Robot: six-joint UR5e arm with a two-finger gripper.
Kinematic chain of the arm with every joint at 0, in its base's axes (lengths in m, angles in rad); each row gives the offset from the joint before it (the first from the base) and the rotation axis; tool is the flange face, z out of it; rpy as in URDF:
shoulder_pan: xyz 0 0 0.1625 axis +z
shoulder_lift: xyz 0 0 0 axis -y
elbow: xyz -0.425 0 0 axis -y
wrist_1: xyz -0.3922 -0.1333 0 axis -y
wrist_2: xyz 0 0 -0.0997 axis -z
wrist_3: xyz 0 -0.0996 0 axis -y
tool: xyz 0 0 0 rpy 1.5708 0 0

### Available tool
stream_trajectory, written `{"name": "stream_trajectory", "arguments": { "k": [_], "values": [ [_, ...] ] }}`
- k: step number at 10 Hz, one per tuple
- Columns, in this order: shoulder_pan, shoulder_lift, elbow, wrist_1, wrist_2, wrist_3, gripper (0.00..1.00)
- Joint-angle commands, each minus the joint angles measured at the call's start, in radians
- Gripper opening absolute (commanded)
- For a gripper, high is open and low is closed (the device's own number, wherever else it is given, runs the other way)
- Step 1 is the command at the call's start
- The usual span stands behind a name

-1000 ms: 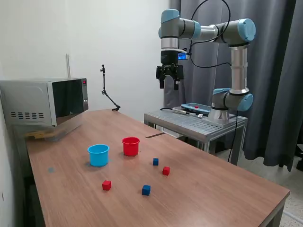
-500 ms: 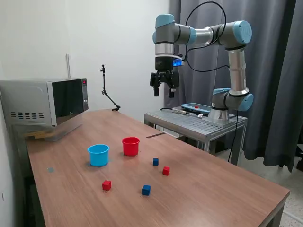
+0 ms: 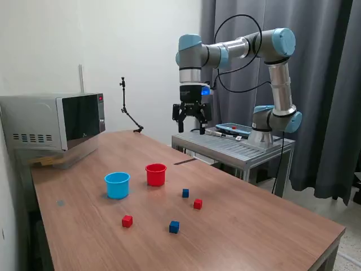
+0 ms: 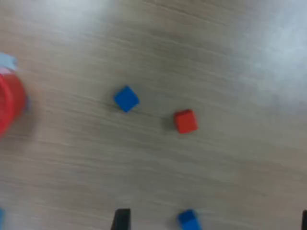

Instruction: Place red objects in the red bin, and blue objects in the blue bin.

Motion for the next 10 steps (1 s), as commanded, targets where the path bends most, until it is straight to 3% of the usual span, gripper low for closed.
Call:
{"name": "stream_trajectory", "arguments": {
  "k": [1,3,5,7,9,10],
  "values": [
    [-0.017,0.044,0.005,0.005,0.226,-0.275,1.0],
    [-0.018,0.072,-0.015,0.005,0.222,-0.299,1.0],
    [-0.01,0.115,-0.03,0.002,0.158,-0.292,1.0],
    [0.002,0.147,-0.03,-0.005,0.123,-0.285,1.0],
    [0.024,0.161,-0.029,-0.063,-0.021,-0.15,1.0],
    [0.033,0.161,-0.026,-0.105,-0.054,-0.095,1.0]
  ]
}}
